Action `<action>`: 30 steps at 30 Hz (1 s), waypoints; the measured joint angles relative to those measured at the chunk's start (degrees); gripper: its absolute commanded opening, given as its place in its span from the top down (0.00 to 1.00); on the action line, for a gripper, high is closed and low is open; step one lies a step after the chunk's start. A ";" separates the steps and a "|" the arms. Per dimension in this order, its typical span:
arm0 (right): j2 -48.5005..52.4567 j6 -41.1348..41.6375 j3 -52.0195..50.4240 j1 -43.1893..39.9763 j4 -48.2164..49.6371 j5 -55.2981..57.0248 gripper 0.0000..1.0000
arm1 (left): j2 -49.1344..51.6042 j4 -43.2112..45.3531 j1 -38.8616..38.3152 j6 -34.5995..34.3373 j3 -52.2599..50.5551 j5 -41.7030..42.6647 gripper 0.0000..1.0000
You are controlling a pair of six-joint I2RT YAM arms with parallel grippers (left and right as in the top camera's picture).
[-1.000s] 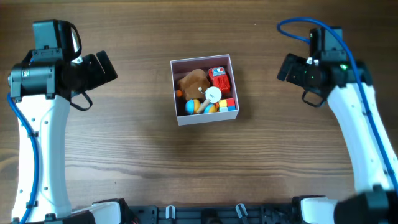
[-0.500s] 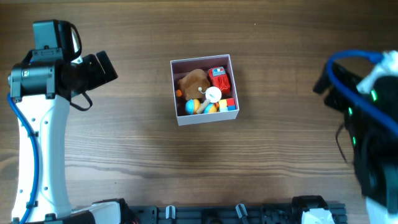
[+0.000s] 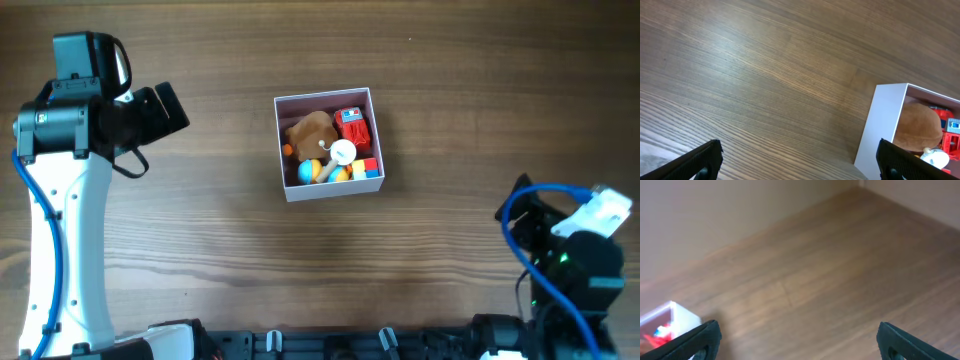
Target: Pack container
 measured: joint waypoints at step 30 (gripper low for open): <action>-20.57 -0.22 -27.36 -1.09 9.16 -4.07 0.00 | 0.00 0.00 0.00 0.02 0.00 0.02 0.00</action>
